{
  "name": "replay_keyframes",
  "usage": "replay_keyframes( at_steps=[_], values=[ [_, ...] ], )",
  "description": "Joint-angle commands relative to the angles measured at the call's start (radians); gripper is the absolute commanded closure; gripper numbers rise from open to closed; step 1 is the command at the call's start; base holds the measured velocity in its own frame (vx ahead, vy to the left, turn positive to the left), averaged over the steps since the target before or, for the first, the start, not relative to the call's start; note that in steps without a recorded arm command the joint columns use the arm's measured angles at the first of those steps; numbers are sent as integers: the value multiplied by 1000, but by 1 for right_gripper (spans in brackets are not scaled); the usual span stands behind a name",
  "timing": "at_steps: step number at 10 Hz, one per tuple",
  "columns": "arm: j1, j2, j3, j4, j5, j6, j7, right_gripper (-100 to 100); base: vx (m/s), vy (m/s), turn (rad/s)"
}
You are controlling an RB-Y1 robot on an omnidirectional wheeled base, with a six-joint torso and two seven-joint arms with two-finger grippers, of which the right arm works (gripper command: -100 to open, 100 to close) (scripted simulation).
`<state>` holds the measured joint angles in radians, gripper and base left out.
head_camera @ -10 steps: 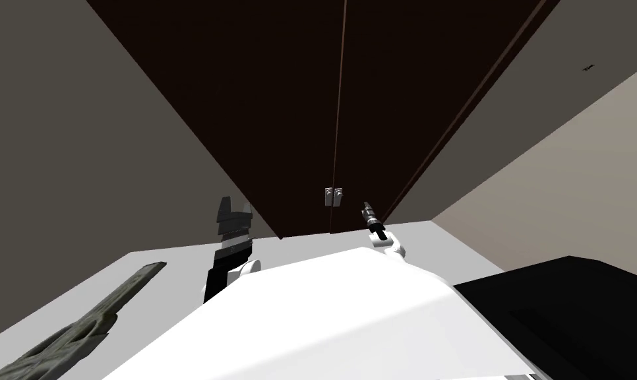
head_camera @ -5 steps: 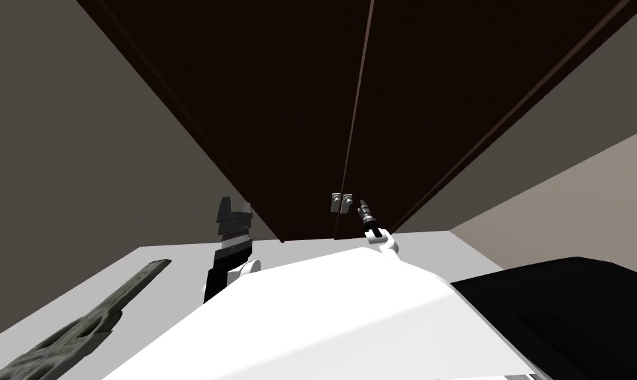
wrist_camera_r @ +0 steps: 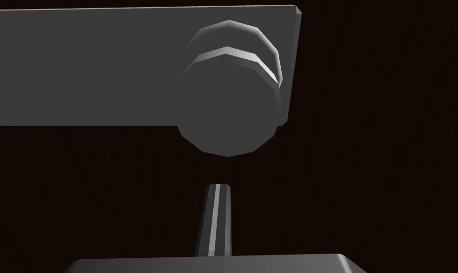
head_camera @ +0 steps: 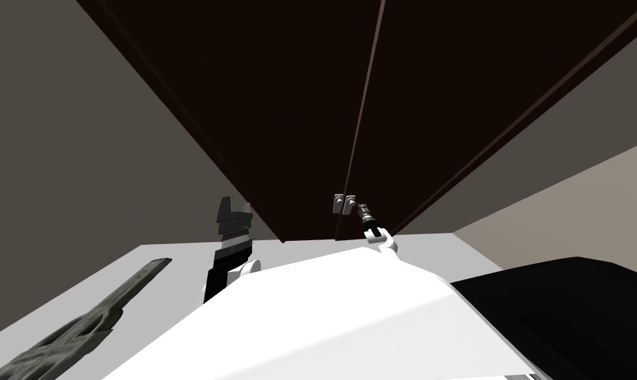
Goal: Pull the door open
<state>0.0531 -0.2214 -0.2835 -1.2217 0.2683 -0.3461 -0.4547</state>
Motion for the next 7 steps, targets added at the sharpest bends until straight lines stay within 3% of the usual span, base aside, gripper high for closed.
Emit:
replay_keyframes(
  at_steps=[1, 3, 4, 7],
  values=[
    [0, 0, 0, 0, 0, 0, 0, 100, -18, -8, 0],
    [0, 0, 0, 0, 0, 0, 0, 100, -4, -2, 0],
    [14, -9, -7, -2, 0, 2, -6, -100, -149, -46, -97],
    [21, -8, 10, -16, 4, 0, -19, -100, -192, -15, 3]
  ],
)
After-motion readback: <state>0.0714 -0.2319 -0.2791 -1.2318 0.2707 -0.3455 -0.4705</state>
